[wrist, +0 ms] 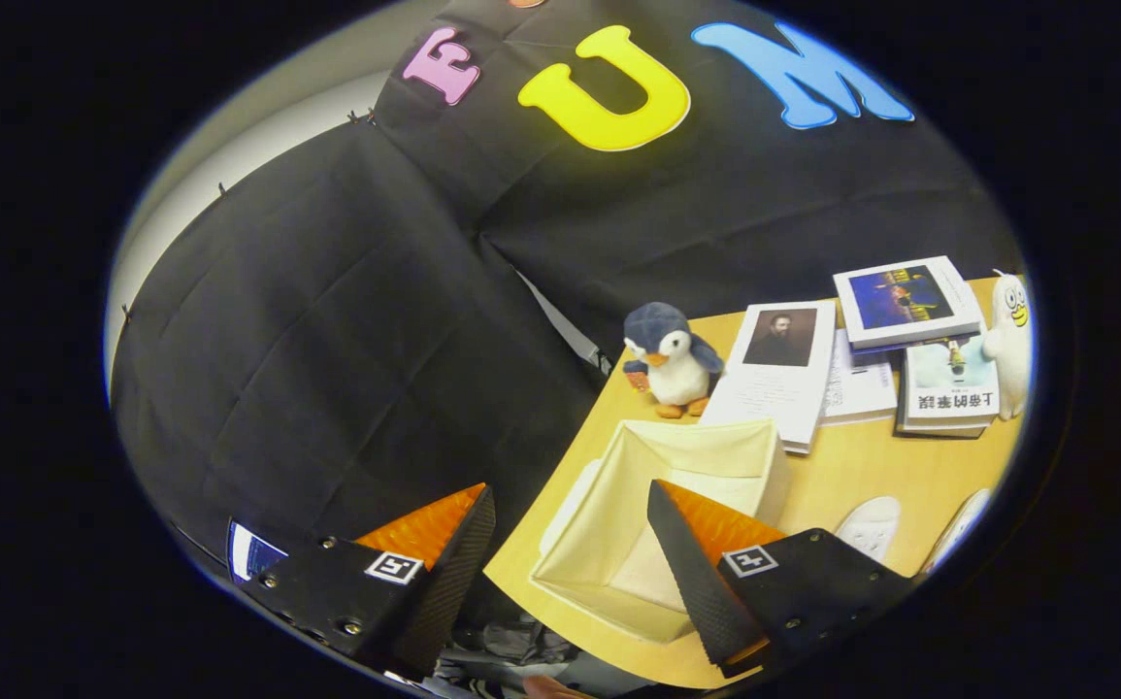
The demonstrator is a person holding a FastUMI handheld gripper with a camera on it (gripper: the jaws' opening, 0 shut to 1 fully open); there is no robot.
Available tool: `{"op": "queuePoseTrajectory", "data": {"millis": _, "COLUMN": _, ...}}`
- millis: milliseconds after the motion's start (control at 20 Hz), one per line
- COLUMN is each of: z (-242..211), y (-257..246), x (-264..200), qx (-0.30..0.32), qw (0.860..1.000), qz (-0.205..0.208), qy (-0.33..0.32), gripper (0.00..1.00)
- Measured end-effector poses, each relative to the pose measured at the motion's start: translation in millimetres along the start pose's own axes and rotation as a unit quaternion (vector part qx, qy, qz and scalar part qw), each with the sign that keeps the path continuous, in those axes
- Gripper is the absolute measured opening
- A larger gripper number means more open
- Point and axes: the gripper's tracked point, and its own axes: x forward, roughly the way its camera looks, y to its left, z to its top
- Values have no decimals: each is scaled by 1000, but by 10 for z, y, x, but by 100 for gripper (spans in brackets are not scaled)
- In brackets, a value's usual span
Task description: Open the storage box then place both shoes into the box .Put the left shoe in first, then the right shoe, with the right side of both shoes facing outward in a uniform manner.
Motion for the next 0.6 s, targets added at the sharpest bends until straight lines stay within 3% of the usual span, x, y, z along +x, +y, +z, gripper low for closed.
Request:
{"op": "queuePoseTrajectory", "data": {"millis": 250, "z": -192, "y": -712, "x": -345, "qx": -9, "qw": 998, "qz": -67, "qy": -9, "gripper": 96}}
{"op": "queuePoseTrajectory", "data": {"millis": 600, "z": -787, "y": -1592, "x": -709, "qx": 8, "qw": 987, "qz": -162, "qy": 21, "gripper": 97}}
